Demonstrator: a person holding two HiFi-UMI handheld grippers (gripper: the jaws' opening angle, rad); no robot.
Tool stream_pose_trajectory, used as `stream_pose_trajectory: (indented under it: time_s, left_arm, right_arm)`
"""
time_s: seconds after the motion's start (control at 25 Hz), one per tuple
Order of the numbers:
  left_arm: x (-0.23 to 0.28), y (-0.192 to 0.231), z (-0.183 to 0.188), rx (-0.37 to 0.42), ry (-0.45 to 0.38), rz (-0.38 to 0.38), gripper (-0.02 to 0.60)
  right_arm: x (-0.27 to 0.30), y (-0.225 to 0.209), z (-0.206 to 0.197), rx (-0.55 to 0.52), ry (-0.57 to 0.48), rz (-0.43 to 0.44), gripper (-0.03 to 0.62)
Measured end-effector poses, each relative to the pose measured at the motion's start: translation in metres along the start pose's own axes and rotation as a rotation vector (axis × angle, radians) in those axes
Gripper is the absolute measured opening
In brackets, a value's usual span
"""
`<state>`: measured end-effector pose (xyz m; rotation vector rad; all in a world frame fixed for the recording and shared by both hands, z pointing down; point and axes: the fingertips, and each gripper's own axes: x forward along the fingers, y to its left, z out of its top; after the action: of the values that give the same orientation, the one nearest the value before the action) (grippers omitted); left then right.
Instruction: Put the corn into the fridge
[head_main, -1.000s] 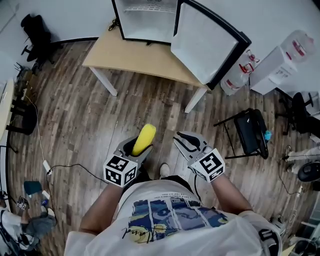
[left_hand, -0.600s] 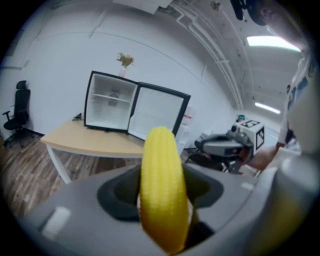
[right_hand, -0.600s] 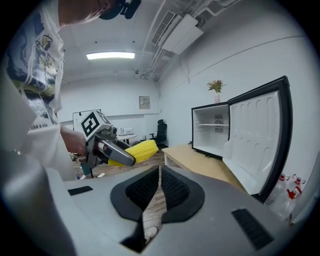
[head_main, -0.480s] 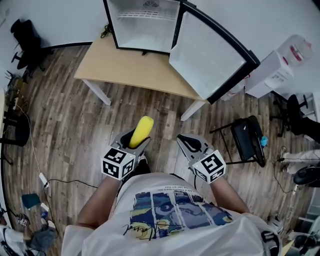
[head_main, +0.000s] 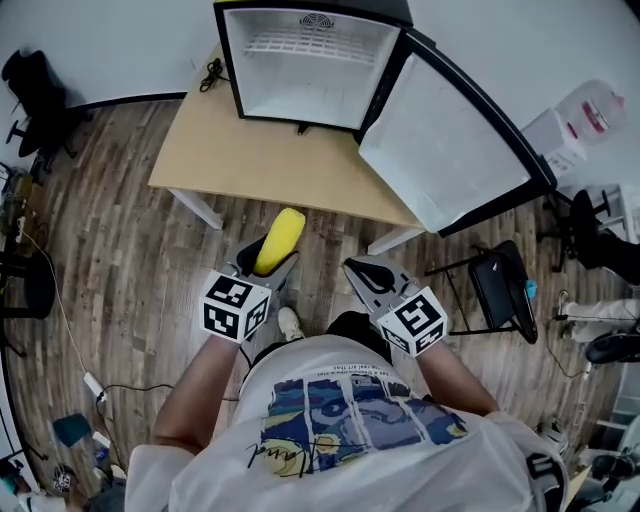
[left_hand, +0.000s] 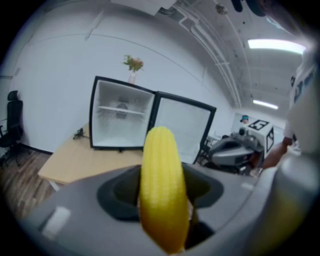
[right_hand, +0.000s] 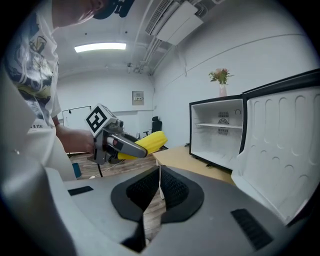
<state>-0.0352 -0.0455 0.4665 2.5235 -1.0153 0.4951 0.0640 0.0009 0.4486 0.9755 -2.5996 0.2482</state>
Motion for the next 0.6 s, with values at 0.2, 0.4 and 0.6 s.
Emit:
stream_pose_trajectory:
  time_s: [0.2,0.4,0.6]
  left_arm:
    - [0.021,0.046,0.035,0.015,-0.022,0.035,0.25]
    - [0.058,0.09,0.077,0.036,-0.034,0.083,0.25]
    - [0.098,0.129,0.126,0.057,-0.032,0.143,0.25]
  right_arm:
    - [0.027,-0.015,0.017,-0.006,0.01,0.03,0.015]
    - [0.059,-0.053,0.028,-0.001,0.008,0.072,0.015]
    - [0.084,-0.095,0.052,-0.042,-0.009,0.129,0.015]
